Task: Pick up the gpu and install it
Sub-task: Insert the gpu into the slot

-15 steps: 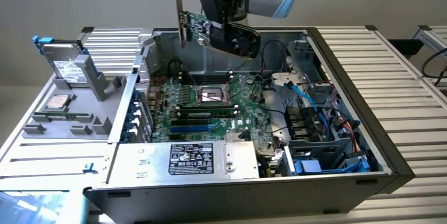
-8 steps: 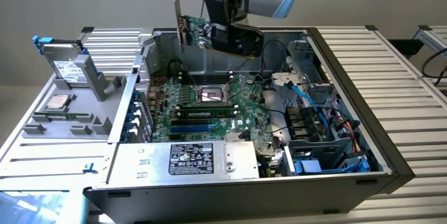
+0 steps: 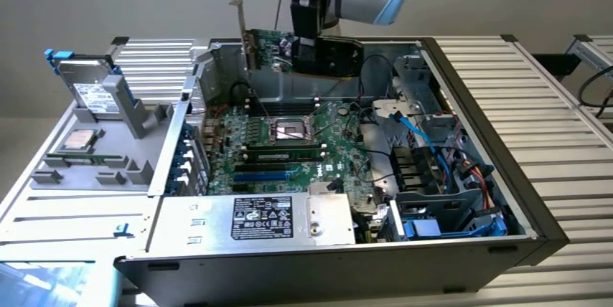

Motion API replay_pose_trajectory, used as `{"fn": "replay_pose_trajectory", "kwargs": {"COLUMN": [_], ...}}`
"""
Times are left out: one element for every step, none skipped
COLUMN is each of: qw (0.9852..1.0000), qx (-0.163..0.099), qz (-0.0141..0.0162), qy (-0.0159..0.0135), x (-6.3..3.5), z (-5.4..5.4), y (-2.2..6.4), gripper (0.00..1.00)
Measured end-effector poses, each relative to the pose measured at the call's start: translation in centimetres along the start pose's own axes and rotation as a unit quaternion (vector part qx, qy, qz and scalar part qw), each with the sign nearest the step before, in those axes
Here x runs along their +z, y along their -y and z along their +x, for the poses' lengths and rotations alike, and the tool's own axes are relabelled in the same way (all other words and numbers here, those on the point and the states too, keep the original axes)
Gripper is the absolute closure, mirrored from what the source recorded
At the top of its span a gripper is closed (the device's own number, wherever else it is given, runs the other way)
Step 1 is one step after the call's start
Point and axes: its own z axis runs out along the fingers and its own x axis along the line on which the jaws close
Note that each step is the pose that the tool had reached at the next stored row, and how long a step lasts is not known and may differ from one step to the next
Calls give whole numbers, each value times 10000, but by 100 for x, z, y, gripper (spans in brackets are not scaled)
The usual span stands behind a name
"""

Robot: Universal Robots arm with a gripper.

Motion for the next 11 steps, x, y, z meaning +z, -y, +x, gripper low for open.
{"fn": "replay_pose_trajectory", "kwargs": {"qw": [10000,9998,9996,9993,9990,9985,9980,9973,9966,9959,9951], "qx": [-90,-180,-270,-360,-455,-546,-636,-728,-819,-908,-993], "qz": [1,1,1,2,3,4,5,6,7,9,10], "qy": [6,12,17,22,27,28,31,33,33,32,30], "x": [8,15,22,29,37,44,51,57,61,66,71], "z": [0,0,-1,-1,-1,-1,-1,-2,-2,-2,-2], "y": [0,0,0,1,1,1,2,2,2,3,2], "gripper": [72,72,72,72,72,72,72,72,72,72,72]}}
